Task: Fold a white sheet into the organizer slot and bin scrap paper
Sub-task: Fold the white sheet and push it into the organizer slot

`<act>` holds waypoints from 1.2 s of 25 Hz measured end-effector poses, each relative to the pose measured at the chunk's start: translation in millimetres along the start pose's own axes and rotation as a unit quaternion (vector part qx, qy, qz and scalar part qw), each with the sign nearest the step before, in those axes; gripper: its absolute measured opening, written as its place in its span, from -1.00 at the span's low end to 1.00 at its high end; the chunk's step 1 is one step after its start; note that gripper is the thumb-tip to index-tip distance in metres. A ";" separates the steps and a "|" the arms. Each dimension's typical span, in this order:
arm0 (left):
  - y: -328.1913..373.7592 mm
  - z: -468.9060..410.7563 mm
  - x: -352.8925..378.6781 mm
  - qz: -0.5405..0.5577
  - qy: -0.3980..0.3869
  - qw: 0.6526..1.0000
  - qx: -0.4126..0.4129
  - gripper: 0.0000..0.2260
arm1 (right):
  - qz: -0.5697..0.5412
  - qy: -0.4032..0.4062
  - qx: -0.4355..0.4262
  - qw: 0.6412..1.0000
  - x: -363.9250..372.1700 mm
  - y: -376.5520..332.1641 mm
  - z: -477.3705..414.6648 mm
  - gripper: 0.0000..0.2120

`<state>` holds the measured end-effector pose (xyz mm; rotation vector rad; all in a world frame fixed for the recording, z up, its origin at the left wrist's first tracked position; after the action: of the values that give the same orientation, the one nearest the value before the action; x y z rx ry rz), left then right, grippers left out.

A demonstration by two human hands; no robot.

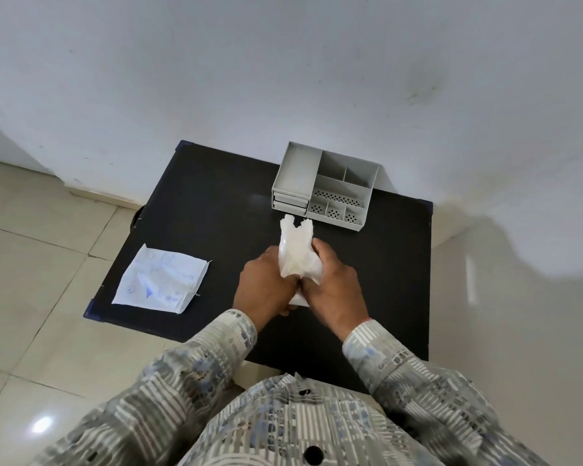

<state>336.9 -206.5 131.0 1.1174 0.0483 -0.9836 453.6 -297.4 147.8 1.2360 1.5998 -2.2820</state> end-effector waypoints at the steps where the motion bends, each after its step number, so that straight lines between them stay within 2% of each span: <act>1: 1.2 -0.8 0.2 0.023 -0.005 1.000 0.001 -0.72 | -0.027 0.006 0.026 0.999 -2.0 3.4 1.2 -0.28; 2: 1.3 -2.0 -0.4 0.065 -0.014 0.998 -0.006 -0.71 | -0.124 0.012 0.092 0.988 -3.8 11.5 0.9 -0.27; 3: -0.2 -3.7 -1.4 0.123 -0.026 0.992 -0.018 -0.68 | -0.287 0.014 0.183 0.940 -2.9 21.2 1.3 -0.32; 4: -2.6 -5.4 -1.9 0.179 -0.038 0.983 -0.029 -0.66 | -0.451 -0.011 0.260 0.854 3.7 27.6 3.5 -0.40; 5: -5.2 -5.9 -2.2 0.215 -0.042 0.975 -0.036 -0.65 | -0.543 -0.045 0.302 0.782 9.5 26.5 6.6 -0.48; 6: -8.3 -6.3 -2.0 0.218 -0.038 0.975 -0.036 -0.65 | -0.576 -0.080 0.314 0.750 14.2 22.0 8.7 -0.55; 7: -10.4 -6.9 -1.8 0.183 -0.025 0.982 -0.027 -0.67 | -0.565 -0.099 0.311 0.758 18.9 17.6 11.0 -0.60; 10: -12.1 -11.1 0.4 -0.018 0.008 1.000 0.016 -0.69 | -0.463 -0.085 0.281 0.836 35.5 3.7 10.9 -0.63; 12: -7.7 -17.5 -9.9 -0.057 0.042 0.997 0.035 -0.67 | -0.464 -0.035 0.289 0.837 41.1 0.1 4.1 -0.62; 14: -4.3 -25.9 -26.2 -0.011 0.057 0.998 0.029 -0.69 | -0.503 0.011 0.302 0.809 40.8 1.9 -4.4 -0.59; 16: -11.8 -44.4 -40.0 0.075 0.036 0.996 -0.029 -0.71 | -0.534 0.040 0.326 0.779 41.9 9.2 -15.0 -0.64; 20: -36.1 -115.1 -53.1 0.252 0.000 0.957 -0.143 -0.87 | -0.570 0.091 0.347 0.739 41.7 22.0 -35.9 -0.66; 23: -37.4 -171.0 -44.0 0.286 -0.041 0.939 -0.187 -0.84 | -0.587 0.121 0.354 0.718 41.8 29.3 -47.9 -0.66; 26: -20.5 -212.7 -22.9 0.354 -0.075 0.897 -0.254 -0.84 | -0.598 0.135 0.361 0.702 49.0 30.2 -59.3 -0.66; 29: -8.7 -240.4 -9.8 0.389 -0.044 0.879 -0.273 -0.79 | -0.611 0.145 0.356 0.692 56.8 25.1 -67.8 -0.66; 30: -10.4 -252.1 -5.5 0.395 -0.033 0.879 -0.266 -0.82 | -0.610 0.144 0.354 0.694 58.8 22.2 -70.0 -0.65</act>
<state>433.1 -10.4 4.6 0.4974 -0.1770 -0.2314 464.3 -228.9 84.2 0.5058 2.0893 -3.9973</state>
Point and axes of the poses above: each hand's wrist, its own z-axis away from the middle knuckle, its own x-axis out of the palm, y = z × x, the point moved 5 cm from there along -z, towards the middle knuckle, and after that the axes turned 4 degrees about -x, right-handed, at the moved point
